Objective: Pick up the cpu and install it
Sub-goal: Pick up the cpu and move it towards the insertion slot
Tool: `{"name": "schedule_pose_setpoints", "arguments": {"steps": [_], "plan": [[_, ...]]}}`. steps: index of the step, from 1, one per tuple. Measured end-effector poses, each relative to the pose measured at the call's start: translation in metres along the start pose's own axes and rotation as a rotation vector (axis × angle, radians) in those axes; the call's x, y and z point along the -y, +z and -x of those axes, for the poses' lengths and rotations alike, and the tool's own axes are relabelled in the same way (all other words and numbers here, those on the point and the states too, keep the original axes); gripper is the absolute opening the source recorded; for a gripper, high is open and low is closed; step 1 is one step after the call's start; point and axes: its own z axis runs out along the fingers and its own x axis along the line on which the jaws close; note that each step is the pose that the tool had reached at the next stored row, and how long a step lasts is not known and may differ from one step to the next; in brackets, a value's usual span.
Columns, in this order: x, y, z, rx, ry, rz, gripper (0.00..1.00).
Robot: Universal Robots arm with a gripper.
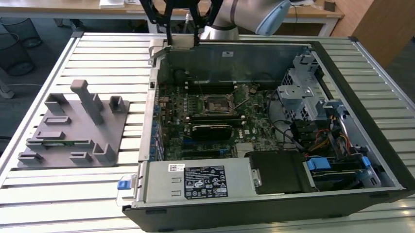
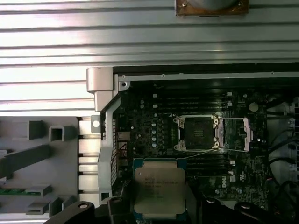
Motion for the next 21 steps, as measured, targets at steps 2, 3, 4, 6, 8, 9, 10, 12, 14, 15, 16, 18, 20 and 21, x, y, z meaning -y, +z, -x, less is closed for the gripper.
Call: {"name": "schedule_pose_setpoints", "arguments": {"steps": [2, 3, 4, 6, 8, 9, 10, 12, 14, 15, 16, 18, 20, 21], "plan": [[-0.0007, 0.0008, 0.0031, -0.0001, 0.000, -0.0001, 0.53], [-0.0009, 0.0012, 0.0063, 0.0000, 0.000, -0.0001, 0.53], [-0.0011, 0.0015, 0.0100, 0.0000, 0.000, -0.0001, 0.53], [-0.0015, 0.0018, 0.0184, -0.0002, 0.000, -0.0002, 0.53], [-0.0017, 0.0019, 0.0252, -0.0001, 0.000, -0.0002, 0.53], [-0.0019, 0.0020, 0.0286, -0.0001, 0.000, -0.0002, 0.53], [-0.0020, 0.0021, 0.0318, -0.0001, 0.000, -0.0002, 0.53], [-0.0023, 0.0022, 0.0389, -0.0001, 0.001, -0.0001, 0.53], [-0.0025, 0.0022, 0.0441, -0.0001, 0.000, -0.0001, 0.53], [-0.0026, 0.0022, 0.0465, 0.0000, 0.000, -0.0001, 0.53], [-0.0026, 0.0022, 0.0483, -0.0001, 0.001, -0.0001, 0.53], [-0.0028, 0.0022, 0.0523, 0.0000, 0.001, 0.0000, 0.53], [-0.0030, 0.0021, 0.0582, -0.0001, 0.001, -0.0001, 0.53], [-0.0031, 0.0021, 0.0610, -0.0001, 0.001, -0.0001, 0.53]]}}
